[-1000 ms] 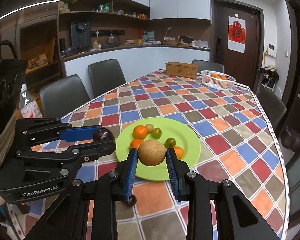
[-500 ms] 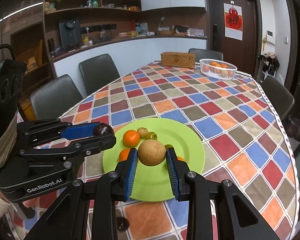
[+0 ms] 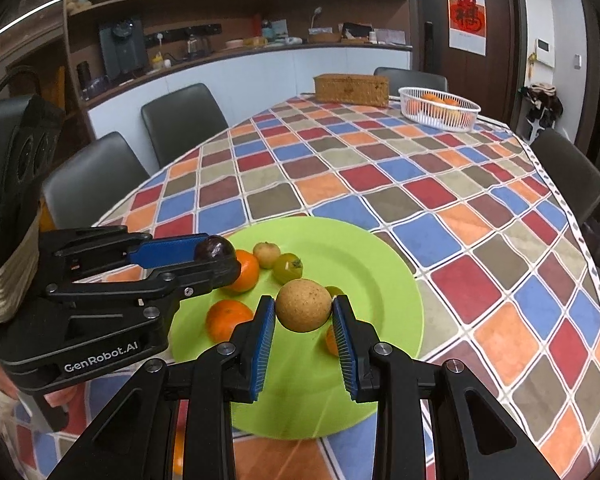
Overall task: Organize fruits
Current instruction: 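Carry the plum and brown fruit onto the plate and open both tools, then withdraw both tools toward the last mandarin and plum on the tablecloth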
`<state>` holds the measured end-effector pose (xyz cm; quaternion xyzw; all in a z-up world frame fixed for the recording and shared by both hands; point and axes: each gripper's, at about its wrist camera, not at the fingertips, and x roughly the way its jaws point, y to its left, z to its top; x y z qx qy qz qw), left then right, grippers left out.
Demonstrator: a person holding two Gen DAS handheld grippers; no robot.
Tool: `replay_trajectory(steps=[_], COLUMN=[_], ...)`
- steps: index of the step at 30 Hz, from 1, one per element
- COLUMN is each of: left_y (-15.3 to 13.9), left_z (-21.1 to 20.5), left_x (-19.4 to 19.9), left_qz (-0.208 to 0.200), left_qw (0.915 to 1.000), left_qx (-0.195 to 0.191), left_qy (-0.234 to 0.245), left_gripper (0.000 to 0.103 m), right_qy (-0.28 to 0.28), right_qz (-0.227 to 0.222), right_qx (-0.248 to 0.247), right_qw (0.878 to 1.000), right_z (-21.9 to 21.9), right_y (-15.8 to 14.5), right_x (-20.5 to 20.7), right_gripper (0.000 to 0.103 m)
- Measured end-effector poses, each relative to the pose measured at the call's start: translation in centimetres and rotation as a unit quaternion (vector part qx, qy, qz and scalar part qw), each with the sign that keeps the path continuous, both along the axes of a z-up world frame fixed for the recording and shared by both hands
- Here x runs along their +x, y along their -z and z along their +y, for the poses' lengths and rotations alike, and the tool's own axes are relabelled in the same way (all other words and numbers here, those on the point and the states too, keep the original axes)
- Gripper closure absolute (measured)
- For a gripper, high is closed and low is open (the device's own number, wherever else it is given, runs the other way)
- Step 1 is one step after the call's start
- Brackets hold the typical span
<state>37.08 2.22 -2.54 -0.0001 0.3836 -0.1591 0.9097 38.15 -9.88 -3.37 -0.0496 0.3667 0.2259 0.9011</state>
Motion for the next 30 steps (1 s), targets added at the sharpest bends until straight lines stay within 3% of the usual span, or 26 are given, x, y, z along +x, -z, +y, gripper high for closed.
replay_trajectory(steps=[5, 7, 12, 20, 23, 30], left_y=[0.4, 0.3, -0.6, -2.7, -3.6, -5.9], left_z=[0.0, 0.0, 0.1, 0.2, 0.1, -0.1], left_x=[1.0, 1.1, 0.0, -4.4, -6.0, -10.1], left_qz=[0.009, 0.009, -0.01, -0.048, -0.062, -0.098], left_qw=[1.0, 1.0, 0.9999, 0.9985, 0.9977, 0.9947], left_qx=[0.001, 0.0, 0.01, 0.026, 0.027, 0.031], left_qy=[0.0, 0.0, -0.004, -0.008, -0.005, 0.003], left_gripper=[0.074, 0.069, 0.066, 0.06, 0.059, 0.05], right_qy=[0.005, 0.007, 0.017, 0.017, 0.015, 0.004], right_qz=[0.011, 0.012, 0.007, -0.02, -0.036, -0.074], right_qx=[-0.001, 0.001, 0.001, -0.002, -0.001, -0.004], right_qw=[1.0, 1.0, 1.0, 1.0, 0.999, 0.997], right_z=[0.1, 0.1, -0.2, -0.9, -1.1, -1.3], right_y=[0.9, 1.0, 0.7, -1.0, -2.0, -4.3], right_x=[1.1, 1.3, 0.9, -1.8, -3.5, -7.4], right_gripper=[0.072, 0.072, 0.069, 0.068, 0.062, 0.061])
